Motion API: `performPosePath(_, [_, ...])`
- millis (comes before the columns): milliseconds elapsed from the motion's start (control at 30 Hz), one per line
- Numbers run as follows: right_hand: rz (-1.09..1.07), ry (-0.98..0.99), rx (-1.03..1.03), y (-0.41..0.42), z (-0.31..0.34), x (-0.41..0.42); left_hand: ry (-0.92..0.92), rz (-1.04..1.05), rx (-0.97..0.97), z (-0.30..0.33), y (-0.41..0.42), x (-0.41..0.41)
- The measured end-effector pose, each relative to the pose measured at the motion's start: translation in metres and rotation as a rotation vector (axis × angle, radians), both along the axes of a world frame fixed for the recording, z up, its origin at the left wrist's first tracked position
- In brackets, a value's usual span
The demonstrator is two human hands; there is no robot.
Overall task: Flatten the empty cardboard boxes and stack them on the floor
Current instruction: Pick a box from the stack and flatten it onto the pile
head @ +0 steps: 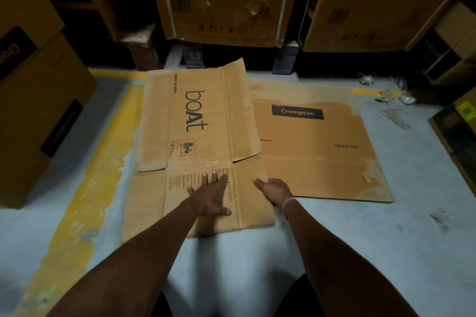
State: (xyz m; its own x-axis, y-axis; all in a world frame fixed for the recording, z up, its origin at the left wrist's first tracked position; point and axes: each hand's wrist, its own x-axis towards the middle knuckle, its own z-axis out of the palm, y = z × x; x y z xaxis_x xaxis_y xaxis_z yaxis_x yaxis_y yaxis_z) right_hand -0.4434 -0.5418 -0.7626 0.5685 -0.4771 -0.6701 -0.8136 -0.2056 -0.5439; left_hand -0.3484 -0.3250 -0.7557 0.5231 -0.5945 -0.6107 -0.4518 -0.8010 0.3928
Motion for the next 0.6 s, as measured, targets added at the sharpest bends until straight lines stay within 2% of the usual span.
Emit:
performPosePath(167, [0.035, -0.071, 0.167, -0.008, -0.029, 0.01, -0.015, -0.139, 0.021, 0.006, 0.025, -0.003])
performPosePath(233, [0.038, -0.068, 0.185, -0.012, 0.004, 0.006, -0.048, -0.229, -0.023, 0.015, 0.035, -0.004])
performPosePath(300, [0.106, -0.028, 0.108, -0.021, 0.055, 0.008, -0.097, -0.324, -0.096, 0.026, 0.041, -0.007])
performPosePath(367, [0.151, -0.001, -0.151, -0.042, 0.092, 0.01, -0.17, -0.394, -0.136, 0.032, 0.041, -0.011])
performPosePath(467, [0.036, -0.008, -0.813, -0.065, 0.131, 0.011, -0.213, -0.379, -0.144, 0.035, 0.033, -0.019])
performPosePath(500, [0.006, -0.033, -0.95, -0.066, 0.14, 0.011, -0.21, -0.357, -0.134, 0.037, 0.028, -0.021])
performPosePath(533, [0.004, -0.07, -1.011, -0.064, 0.144, 0.011, -0.21, -0.332, -0.117, 0.04, 0.023, -0.023])
performPosePath(600, [0.101, -0.128, -0.981, -0.052, 0.143, 0.011, -0.221, -0.288, -0.076, 0.047, 0.011, -0.025])
